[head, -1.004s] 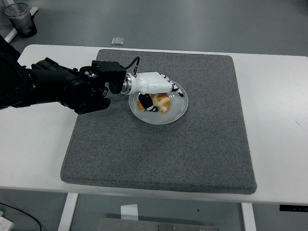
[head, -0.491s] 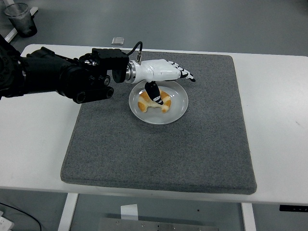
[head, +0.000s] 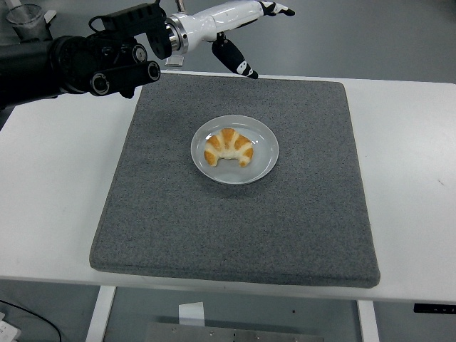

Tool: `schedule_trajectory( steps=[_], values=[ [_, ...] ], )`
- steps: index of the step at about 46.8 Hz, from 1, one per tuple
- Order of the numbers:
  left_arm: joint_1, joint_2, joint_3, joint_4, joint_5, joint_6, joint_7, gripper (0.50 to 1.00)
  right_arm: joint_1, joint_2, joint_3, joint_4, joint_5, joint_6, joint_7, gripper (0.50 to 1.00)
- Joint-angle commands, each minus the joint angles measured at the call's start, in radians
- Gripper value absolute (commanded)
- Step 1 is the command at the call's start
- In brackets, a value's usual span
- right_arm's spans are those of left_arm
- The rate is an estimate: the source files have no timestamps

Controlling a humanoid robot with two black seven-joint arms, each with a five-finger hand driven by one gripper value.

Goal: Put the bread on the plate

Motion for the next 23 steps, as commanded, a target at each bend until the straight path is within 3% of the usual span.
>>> schedule_trajectory(
  steps=[1, 14, 23],
  values=[
    [0.008, 0.000, -0.030, 0.019, -0.078, -0.003, 0.000, 1.000, 0.001, 0.000, 0.000, 0.000, 0.000, 0.000, 0.000, 0.932],
    [0.114, 0.014, -0.198, 0.059, -0.350, -0.017, 0.003, 1.000, 0.001, 0.000, 0.000, 0.000, 0.000, 0.000, 0.000, 0.932],
    [0.224, 0.006, -0.438, 0.140, -0.463, -0.017, 0.008, 1.000, 0.001, 0.000, 0.000, 0.000, 0.000, 0.000, 0.000, 0.932]
  ],
)
